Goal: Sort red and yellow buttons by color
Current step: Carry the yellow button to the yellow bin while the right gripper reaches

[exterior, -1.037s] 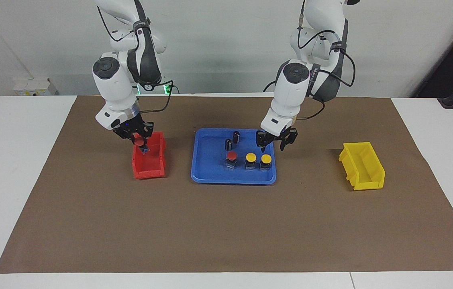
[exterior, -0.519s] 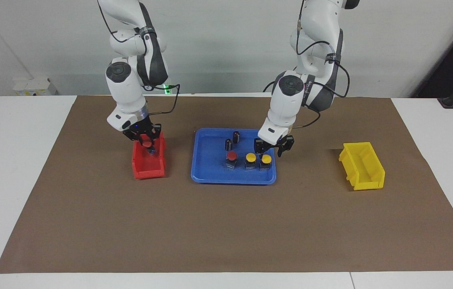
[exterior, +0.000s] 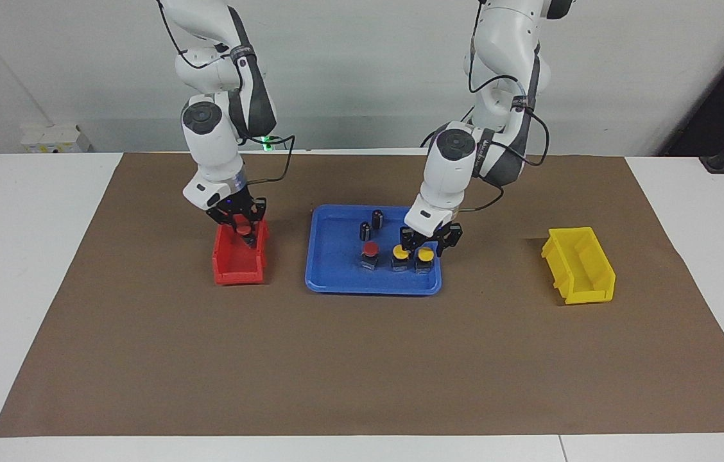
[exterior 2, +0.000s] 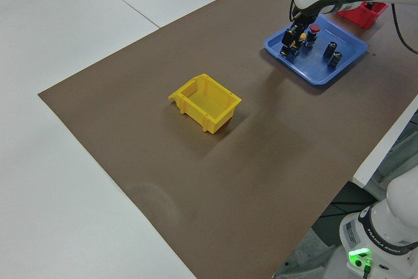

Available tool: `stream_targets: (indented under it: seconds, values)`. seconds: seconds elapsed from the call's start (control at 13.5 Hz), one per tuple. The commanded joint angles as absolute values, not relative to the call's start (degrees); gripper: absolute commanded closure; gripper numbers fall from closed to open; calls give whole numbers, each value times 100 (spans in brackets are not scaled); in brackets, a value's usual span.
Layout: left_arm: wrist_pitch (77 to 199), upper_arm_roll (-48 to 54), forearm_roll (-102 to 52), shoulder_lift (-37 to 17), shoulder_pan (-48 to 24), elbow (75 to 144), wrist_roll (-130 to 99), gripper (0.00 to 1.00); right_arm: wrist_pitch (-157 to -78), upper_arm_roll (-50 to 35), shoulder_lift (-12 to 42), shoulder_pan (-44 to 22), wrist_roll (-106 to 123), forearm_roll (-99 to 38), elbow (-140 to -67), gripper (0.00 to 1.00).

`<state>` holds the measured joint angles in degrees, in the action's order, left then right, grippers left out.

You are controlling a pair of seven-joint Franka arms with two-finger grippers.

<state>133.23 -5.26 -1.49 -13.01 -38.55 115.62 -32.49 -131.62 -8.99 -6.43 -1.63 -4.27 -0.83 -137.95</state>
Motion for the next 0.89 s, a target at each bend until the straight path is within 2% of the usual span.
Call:
stream_targets:
  seconds: [0.0,0.07,0.15,0.3,0.44,0.67,0.81]
  values:
    - [13421,-615,-255,-1318,-3920,11566,-3278,96,-13254,-932,-765,-88,-272,-176,-13939,69]
    - [13360,-624,-264,-1318,-3920,11505,-3322,98,-13254,-932,-765,-97,-290,-176,-13948,55]
    - [13246,-624,-307,-1318,-3911,11383,-3392,99,-13254,-932,-765,-105,-307,-176,-13940,33]
    - [12468,-633,-421,-1292,-3867,10840,-3393,99,-13158,-932,-730,-132,-299,-167,-13817,15]
    - [11396,-711,-422,-1179,-3806,10216,-3366,99,-12529,-932,-555,-149,-308,-167,-13126,13]
    - [10329,-712,-413,-784,-2851,9905,-2449,99,-11533,-984,24,-271,-771,-167,-11528,13]
    - [10074,-712,-404,-598,-2122,9923,-1534,99,-11549,-984,533,-946,-1752,-167,-10604,14]
